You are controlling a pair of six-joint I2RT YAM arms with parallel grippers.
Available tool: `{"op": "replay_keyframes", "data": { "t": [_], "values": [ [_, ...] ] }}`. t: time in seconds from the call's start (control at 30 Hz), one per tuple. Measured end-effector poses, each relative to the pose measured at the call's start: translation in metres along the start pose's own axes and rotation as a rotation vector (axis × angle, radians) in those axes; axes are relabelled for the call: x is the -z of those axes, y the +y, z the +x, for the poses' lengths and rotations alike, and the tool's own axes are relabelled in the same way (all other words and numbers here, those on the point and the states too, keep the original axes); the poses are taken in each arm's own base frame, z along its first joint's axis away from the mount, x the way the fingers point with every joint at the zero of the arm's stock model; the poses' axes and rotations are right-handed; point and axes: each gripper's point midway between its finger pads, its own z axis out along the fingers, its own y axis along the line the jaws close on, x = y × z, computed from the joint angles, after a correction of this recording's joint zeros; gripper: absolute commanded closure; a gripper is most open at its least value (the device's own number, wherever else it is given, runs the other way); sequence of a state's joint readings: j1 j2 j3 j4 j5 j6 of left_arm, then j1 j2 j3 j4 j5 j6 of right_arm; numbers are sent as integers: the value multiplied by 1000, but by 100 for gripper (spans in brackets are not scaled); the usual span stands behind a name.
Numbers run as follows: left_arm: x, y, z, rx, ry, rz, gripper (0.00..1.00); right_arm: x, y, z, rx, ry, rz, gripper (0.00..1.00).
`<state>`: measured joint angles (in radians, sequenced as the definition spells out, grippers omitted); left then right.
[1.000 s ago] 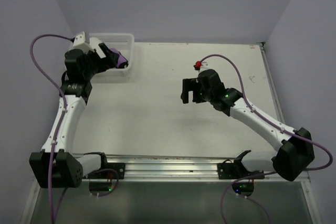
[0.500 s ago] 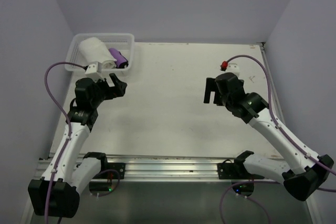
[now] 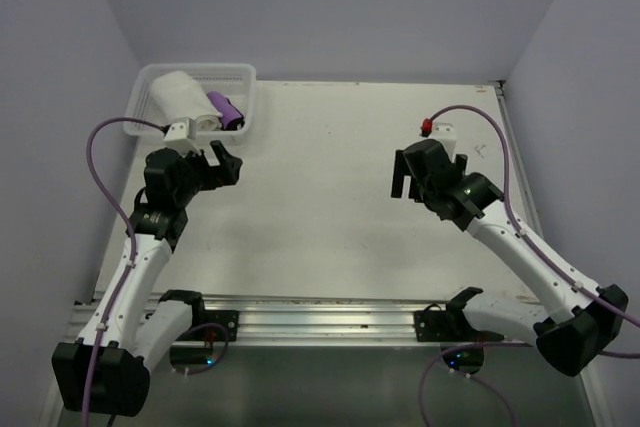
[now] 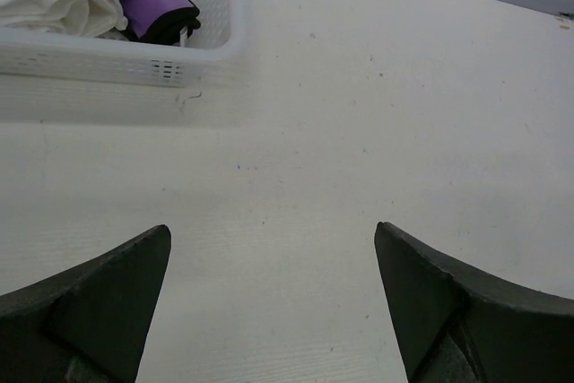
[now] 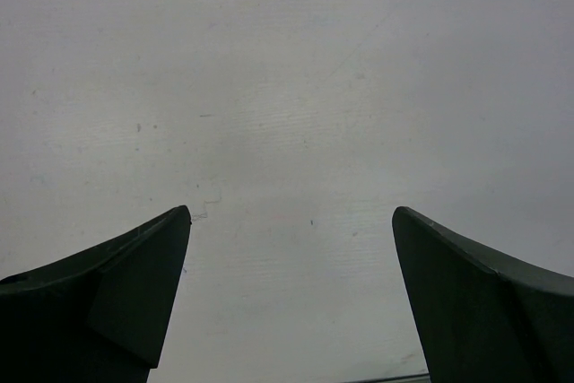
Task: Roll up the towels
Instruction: Place the rolled towel into the container
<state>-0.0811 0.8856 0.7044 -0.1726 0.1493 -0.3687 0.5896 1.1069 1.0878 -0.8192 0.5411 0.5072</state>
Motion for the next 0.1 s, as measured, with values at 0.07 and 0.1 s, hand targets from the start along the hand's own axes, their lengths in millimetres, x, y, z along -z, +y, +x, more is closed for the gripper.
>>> {"op": "replay_keyframes", "data": {
  "t": [0.07,0.1],
  "values": [
    [0,1,0,-5,-1,-5,0,-2,1,0,2,3,1,1],
    [0,2,0,-7,-2,-8,0,-3,1,1,4,6,3,1]
  ]
}}
